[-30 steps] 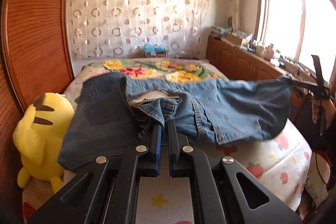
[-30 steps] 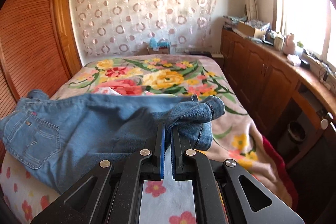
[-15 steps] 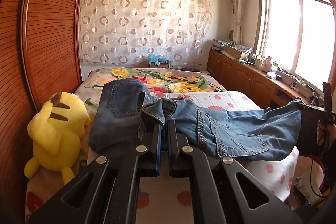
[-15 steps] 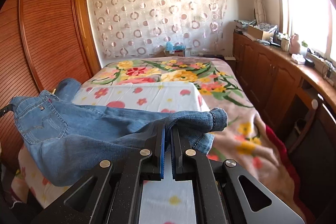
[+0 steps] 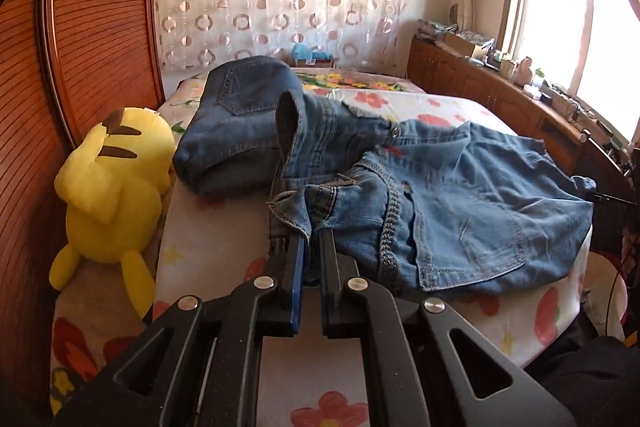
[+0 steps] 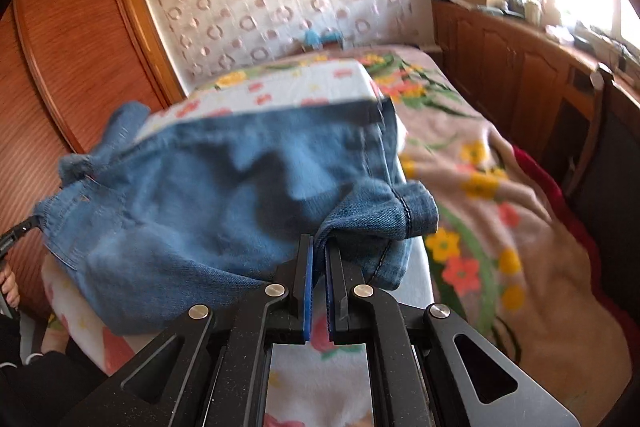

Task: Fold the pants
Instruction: 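Fold the held jeans over and open both tools, then pinch the jeans near the back pocket with the left tool, then release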

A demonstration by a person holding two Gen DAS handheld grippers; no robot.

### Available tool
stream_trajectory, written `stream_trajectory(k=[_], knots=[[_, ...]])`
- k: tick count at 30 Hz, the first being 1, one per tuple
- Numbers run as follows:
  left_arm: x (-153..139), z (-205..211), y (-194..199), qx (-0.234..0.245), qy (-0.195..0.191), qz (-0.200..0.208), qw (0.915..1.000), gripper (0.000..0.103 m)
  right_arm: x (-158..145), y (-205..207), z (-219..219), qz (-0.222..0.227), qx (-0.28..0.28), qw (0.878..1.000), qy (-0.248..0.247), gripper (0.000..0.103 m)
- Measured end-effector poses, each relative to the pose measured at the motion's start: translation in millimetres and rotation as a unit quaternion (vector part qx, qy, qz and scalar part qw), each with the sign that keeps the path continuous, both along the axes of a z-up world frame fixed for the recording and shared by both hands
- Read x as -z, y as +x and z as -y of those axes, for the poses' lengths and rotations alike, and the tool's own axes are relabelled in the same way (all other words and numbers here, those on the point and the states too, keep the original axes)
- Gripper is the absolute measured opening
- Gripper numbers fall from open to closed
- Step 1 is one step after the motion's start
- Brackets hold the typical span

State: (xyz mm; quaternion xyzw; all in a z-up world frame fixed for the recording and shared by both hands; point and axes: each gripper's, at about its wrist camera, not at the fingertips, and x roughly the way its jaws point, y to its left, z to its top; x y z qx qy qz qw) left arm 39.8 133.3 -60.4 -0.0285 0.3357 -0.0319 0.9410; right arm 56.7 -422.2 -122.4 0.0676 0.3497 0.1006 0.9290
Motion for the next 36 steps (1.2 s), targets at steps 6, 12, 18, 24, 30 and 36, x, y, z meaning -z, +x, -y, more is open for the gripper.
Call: stream_trajectory(k=[6, 12, 18, 24, 30, 36], knots=[[-0.5, -1.0, -1.7, 0.001, 0.004, 0.003, 1.0, 0.054, 0.2, 6.5, 6.3, -0.006, 0.006, 1.0, 0.002, 0.008], [-7.5, 4.4, -3.8, 0.009, -0.008, 0.016, 0.9998, 0.081, -2.3, -9.1, -0.2, -0.003, 0.015, 1.0, -0.004, 0.026], [-17.3, 7.4, 18.8, 0.011, 0.0, 0.028, 0.9995, 0.081, 6.2, -35.7, 4.5, 0.005, 0.032, 0.999, -0.005, 0.045], [-23.7, 3.2, 64.5, 0.032, 0.005, 0.024, 0.9992, 0.067, 2.8, -41.0, 9.9, 0.017, 0.046, 0.999, -0.004, 0.052], [-10.0, -6.6, 121.1, 0.032, 0.007, -0.032, 0.9989, 0.042, 8.8, -35.8, 8.3, 0.012, 0.045, 0.999, 0.004, 0.055], [-12.1, -1.1, 135.3, 0.037, 0.017, -0.031, 0.9987, 0.008, 6.5, -36.9, 20.0, 0.011, 0.052, 0.999, 0.008, 0.055]])
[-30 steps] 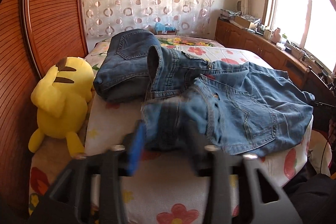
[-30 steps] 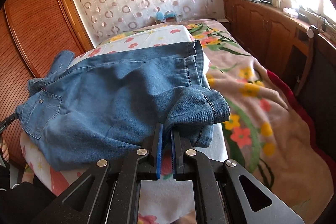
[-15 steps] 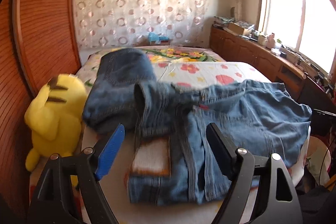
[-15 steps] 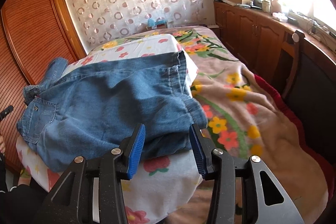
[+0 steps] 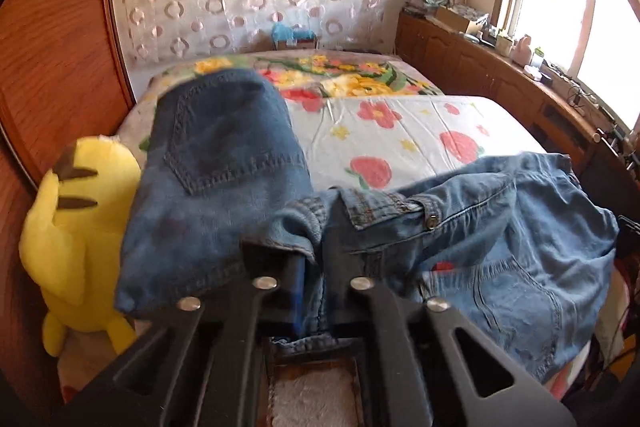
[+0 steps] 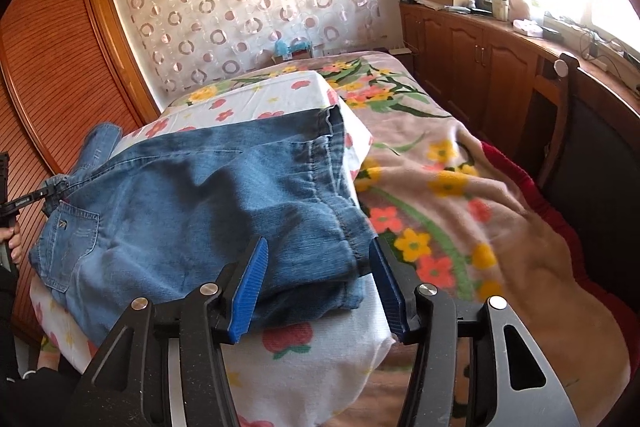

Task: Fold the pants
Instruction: 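Pinch the jeans near the back pocket with the left tool, then release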

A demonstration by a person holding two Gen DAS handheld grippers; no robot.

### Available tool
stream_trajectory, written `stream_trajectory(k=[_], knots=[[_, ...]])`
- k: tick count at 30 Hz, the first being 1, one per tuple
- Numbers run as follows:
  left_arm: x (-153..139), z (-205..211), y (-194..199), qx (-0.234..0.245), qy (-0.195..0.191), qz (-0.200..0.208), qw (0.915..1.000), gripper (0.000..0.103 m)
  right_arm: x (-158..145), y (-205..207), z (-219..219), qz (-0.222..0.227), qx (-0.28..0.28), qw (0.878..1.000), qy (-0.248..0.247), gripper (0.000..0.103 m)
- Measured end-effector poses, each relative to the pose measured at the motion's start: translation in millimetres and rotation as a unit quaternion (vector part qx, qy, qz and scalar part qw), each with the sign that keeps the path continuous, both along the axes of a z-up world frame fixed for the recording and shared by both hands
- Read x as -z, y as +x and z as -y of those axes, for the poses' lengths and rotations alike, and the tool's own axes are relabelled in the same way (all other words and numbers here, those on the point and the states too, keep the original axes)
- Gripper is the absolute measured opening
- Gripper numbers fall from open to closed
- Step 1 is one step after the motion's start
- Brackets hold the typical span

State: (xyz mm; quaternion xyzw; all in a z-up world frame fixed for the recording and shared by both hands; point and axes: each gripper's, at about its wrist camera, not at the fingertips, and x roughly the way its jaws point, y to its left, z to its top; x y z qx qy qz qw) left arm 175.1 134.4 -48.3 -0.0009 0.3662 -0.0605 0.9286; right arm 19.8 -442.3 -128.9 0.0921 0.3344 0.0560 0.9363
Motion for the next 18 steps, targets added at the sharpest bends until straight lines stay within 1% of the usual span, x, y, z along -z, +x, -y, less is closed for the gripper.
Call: stream_trajectory(k=[3, 8, 10, 13, 14, 15, 16, 17, 18], knots=[[-13.7, -8.6, 7.8, -0.026, -0.002, 0.019, 0.9995, 0.007, -1.3, -1.0, 4.3, 0.003, 0.006, 1.0, 0.002, 0.055], [-20.8, -2.6, 21.0, -0.011, 0.01, 0.01, 0.9998, 0.007, -0.5, -2.6, 3.0, 0.003, 0.006, 1.0, 0.002, 0.055], [-22.1, 1.4, 16.8, -0.01, 0.016, 0.014, 0.9997, 0.013, 0.5, -3.2, 1.4, 0.001, 0.004, 1.0, 0.0, 0.055], [-25.4, 4.2, 7.3, -0.004, 0.016, 0.023, 0.9996, 0.031, 0.9, -2.9, 3.1, -0.002, 0.005, 1.0, 0.003, 0.055], [-26.0, 6.3, 2.5, 0.001, 0.015, 0.026, 0.9996, 0.042, 1.0, -2.9, 3.2, -0.004, 0.006, 1.0, 0.002, 0.055], [-26.4, 8.7, -2.4, 0.008, 0.013, 0.029, 0.9995, 0.048, 0.9, -3.2, 3.2, -0.004, 0.006, 1.0, 0.001, 0.055], [-27.7, 12.6, -5.1, 0.012, 0.014, 0.032, 0.9993, 0.051, 0.3, -3.4, 2.4, -0.005, 0.006, 1.0, 0.001, 0.055], [-27.9, 15.1, -9.0, 0.015, 0.014, 0.033, 0.9992, 0.057, -0.1, -3.7, 2.2, -0.006, 0.006, 1.0, 0.001, 0.055], [-28.0, 17.4, -13.3, 0.019, 0.011, 0.033, 0.9992, 0.066, -0.2, -3.9, 2.0, -0.007, 0.005, 1.0, 0.0, 0.055]])
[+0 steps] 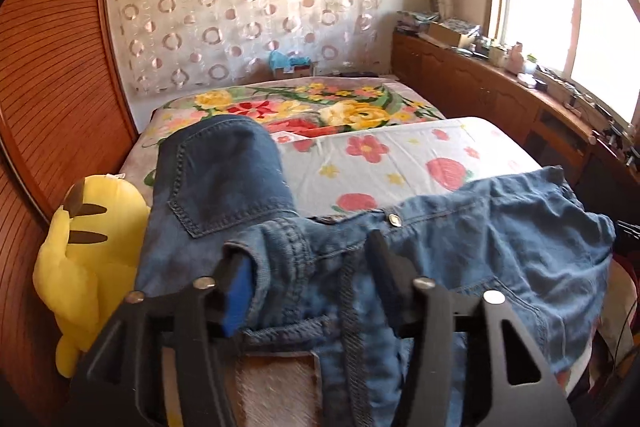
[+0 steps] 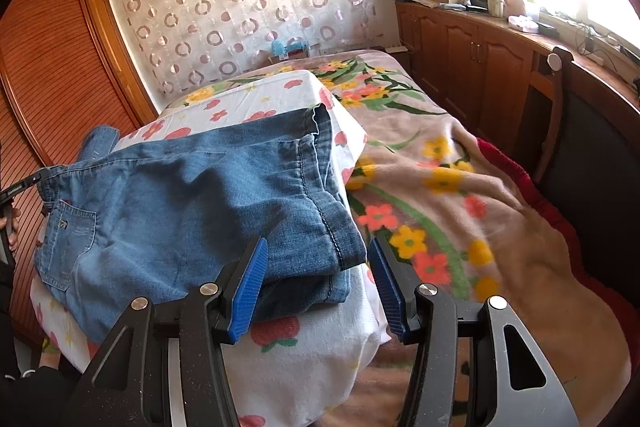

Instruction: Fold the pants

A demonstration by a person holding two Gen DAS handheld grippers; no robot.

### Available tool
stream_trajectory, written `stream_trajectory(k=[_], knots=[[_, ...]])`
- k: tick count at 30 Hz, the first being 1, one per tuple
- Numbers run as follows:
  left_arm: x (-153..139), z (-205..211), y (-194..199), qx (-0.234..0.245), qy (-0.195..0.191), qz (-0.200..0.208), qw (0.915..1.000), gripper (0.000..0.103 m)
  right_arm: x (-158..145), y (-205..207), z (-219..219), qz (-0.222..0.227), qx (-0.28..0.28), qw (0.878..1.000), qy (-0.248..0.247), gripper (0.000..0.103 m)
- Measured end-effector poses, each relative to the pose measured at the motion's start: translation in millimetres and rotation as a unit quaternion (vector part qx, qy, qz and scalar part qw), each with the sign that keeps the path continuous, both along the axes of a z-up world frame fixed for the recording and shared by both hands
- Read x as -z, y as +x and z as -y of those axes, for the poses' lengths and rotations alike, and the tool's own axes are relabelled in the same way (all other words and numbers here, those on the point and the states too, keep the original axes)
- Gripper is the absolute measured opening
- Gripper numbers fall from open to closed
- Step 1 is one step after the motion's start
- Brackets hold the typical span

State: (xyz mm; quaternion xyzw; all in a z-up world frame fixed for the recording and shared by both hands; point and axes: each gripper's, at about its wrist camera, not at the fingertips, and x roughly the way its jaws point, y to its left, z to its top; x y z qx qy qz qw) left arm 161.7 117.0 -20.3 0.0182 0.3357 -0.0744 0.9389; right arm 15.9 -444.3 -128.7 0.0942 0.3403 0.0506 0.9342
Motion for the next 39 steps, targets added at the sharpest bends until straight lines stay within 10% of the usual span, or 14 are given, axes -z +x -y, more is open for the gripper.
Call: stream_trajectory(k=[3, 22, 27, 39], knots=[[0.9, 7.4, -15.0, 0.01, -0.006, 0.009, 0.9999, 0.079, 0.1, -1.4, -0.8, -0.002, 0.0, 1.0, 0.001, 0.055], [19.2, 15.6, -61.2, 0.005, -0.038, 0.013, 0.9992, 0.079, 5.7, 23.3, 5.7, -0.027, 0.003, 1.0, -0.003, 0.054], [19.4, 29.2, -64.9, 0.01, -0.039, 0.02, 0.999, 0.079, -1.9, 25.3, 1.6, -0.013, -0.014, 1.0, -0.013, 0.009], [16.1, 53.6, -75.2, 0.02, -0.041, 0.03, 0.9985, 0.079, -68.2, 18.1, -53.6, 0.078, -0.11, 0.99, -0.027, 0.005]])
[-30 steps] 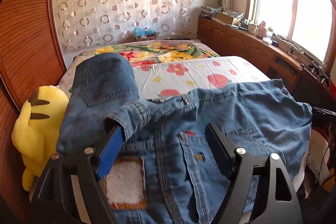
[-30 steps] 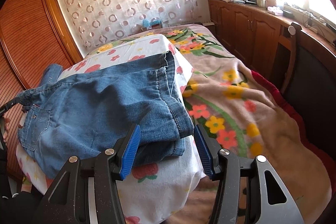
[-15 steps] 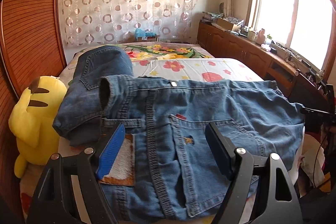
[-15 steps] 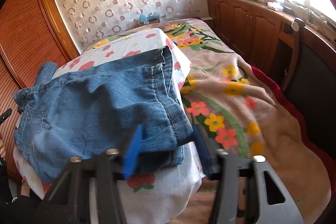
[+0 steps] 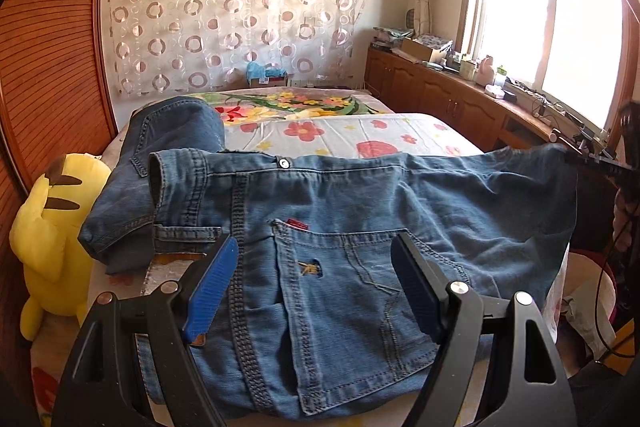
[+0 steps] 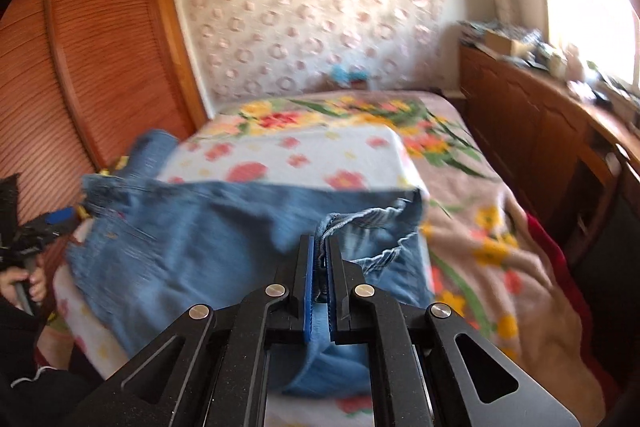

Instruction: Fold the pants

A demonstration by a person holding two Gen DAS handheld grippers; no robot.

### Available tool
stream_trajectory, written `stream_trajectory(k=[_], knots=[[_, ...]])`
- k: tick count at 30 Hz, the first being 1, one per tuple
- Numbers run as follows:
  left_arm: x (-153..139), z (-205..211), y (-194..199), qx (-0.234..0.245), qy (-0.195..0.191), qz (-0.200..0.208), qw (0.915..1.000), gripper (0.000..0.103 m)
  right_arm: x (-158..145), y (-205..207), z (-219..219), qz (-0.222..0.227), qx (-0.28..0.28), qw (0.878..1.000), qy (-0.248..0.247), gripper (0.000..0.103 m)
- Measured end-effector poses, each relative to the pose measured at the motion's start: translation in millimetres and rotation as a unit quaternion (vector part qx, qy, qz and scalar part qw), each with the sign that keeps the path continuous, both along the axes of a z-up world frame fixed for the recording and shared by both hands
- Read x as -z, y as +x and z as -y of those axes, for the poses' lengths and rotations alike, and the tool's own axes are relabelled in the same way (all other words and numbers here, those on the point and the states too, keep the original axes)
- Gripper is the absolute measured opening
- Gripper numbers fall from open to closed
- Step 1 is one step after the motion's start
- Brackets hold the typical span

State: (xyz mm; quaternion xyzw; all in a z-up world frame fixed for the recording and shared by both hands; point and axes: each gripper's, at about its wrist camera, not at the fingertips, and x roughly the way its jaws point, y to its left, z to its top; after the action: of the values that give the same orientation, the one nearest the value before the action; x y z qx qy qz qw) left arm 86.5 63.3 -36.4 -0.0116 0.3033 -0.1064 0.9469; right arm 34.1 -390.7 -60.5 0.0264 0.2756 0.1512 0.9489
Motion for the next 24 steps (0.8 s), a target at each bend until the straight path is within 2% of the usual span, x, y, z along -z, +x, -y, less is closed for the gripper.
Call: stream_trajectory(k=[7, 13, 19, 24], knots=[[-7.1, 4.5, -4.7, -0.004, 0.009, 0.004, 0.9999, 0.079, -38.2, -0.4, -61.1, 0.043, -0.087, 0.995, 0.003, 0.005], [-12.0, 1.5, -12.0, -0.01, 0.011, 0.01, 0.9998, 0.079, -60.2, -2.1, -108.1, 0.061, -0.152, 0.986, 0.006, 0.005], [-9.7, -6.2, -15.0, -0.019, 0.01, 0.005, 0.9998, 0.079, -63.0, 2.0, -148.8, 0.059, -0.206, 0.977, 0.009, 0.005], [-3.7, -12.1, -14.4, -0.026, 0.004, -0.002, 0.9996, 0.079, -56.0, 26.9, -155.4, 0.041, -0.223, 0.974, 0.009, 0.005]])
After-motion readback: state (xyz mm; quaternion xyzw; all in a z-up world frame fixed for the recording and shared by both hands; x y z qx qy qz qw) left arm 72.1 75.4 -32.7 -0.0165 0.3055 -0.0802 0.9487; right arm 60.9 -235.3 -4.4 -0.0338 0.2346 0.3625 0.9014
